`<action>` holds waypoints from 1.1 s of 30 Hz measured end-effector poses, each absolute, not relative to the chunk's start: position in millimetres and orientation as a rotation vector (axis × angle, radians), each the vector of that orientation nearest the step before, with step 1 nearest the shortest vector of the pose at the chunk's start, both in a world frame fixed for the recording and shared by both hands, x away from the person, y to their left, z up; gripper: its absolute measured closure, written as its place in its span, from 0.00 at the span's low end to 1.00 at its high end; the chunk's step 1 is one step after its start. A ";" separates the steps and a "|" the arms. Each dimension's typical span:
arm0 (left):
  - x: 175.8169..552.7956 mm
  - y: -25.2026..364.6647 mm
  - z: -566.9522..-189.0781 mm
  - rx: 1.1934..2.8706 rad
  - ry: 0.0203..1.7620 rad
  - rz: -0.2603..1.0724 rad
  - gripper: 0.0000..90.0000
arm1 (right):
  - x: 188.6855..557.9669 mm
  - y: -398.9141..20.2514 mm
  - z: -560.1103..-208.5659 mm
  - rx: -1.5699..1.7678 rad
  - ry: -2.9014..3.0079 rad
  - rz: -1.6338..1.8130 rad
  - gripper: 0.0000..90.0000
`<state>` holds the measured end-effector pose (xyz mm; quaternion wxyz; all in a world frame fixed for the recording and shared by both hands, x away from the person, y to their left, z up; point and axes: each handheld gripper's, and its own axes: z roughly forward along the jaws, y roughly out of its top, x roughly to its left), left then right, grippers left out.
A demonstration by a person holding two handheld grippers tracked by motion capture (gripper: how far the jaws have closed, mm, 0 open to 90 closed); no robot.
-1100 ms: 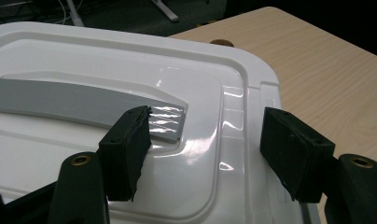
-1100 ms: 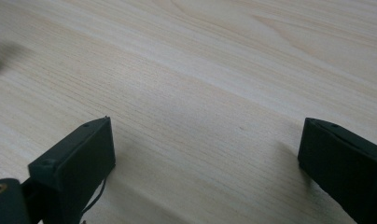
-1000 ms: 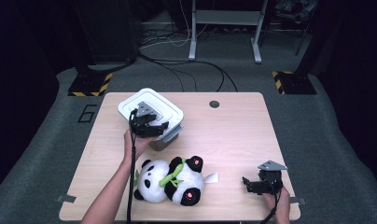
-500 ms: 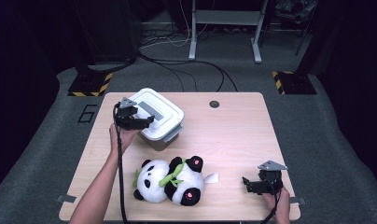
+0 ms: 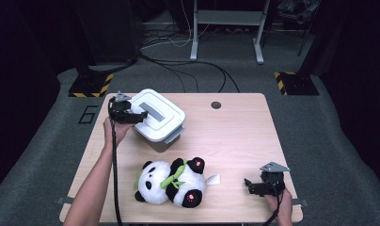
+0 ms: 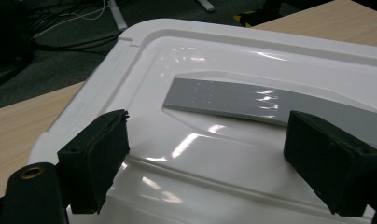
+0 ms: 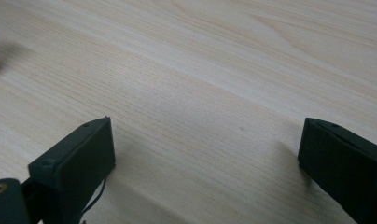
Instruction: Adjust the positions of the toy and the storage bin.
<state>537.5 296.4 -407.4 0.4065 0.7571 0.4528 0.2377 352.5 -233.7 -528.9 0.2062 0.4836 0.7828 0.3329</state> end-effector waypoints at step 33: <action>527.7 283.5 -411.3 1.885 1.147 0.511 0.14 | 352.2 -233.4 -528.9 1.348 2.178 0.926 0.03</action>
